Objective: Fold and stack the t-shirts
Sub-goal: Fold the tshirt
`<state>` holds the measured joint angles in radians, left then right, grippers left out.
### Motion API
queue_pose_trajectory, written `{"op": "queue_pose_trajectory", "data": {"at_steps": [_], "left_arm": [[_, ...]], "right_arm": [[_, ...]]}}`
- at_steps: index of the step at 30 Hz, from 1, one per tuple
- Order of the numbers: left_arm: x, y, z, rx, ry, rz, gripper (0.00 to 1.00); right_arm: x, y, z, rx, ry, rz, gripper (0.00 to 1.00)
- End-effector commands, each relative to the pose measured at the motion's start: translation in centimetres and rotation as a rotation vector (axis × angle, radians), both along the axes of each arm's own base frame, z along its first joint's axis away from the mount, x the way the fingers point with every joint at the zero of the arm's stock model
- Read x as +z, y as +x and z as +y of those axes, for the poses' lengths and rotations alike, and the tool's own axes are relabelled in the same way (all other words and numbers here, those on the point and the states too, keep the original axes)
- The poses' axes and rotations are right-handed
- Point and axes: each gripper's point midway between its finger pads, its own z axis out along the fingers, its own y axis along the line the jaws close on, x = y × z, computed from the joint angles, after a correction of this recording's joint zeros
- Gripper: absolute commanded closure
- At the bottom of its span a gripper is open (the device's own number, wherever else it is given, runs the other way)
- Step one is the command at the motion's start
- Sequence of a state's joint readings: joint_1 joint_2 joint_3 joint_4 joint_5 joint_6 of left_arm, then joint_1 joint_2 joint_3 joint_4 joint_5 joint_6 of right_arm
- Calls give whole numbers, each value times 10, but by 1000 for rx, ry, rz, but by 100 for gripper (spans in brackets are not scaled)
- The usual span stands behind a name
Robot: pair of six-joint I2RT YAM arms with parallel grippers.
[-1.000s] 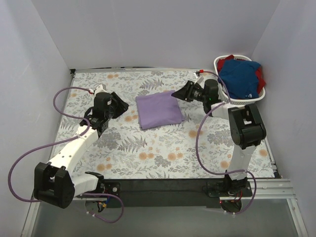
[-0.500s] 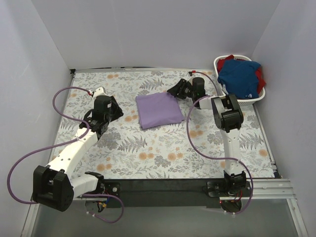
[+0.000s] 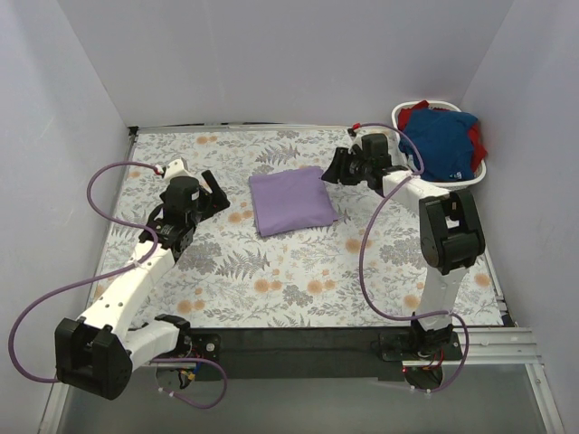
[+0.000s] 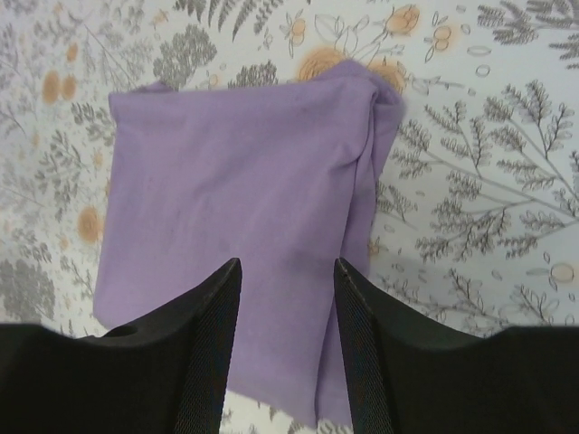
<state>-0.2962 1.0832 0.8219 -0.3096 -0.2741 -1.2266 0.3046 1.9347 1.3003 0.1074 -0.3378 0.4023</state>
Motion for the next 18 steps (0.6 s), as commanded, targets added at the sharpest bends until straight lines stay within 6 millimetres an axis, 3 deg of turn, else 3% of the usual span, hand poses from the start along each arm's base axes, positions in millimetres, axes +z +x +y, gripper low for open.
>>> {"op": "queue_pose_trajectory", "data": {"at_steps": [1,3,7,11,18], "left_arm": [[5,-4,7,23,7,-21,11],[4,-4,7,19,7,-17,11],[3,-4,6,19,2,-16,11],[4,-5,7,22,-1,-20,12],[2,-5,5,12,-5,-14,14]], "right_arm": [[-24,-48,-4,106,-159,86,48],[-25,-58,1,129,-189,102,48],[-30,-54,0,114,-255,101,48],[-54,-50,-5,93,-350,131,48],[-86,-72,-14,107,-493,194,49]]}}
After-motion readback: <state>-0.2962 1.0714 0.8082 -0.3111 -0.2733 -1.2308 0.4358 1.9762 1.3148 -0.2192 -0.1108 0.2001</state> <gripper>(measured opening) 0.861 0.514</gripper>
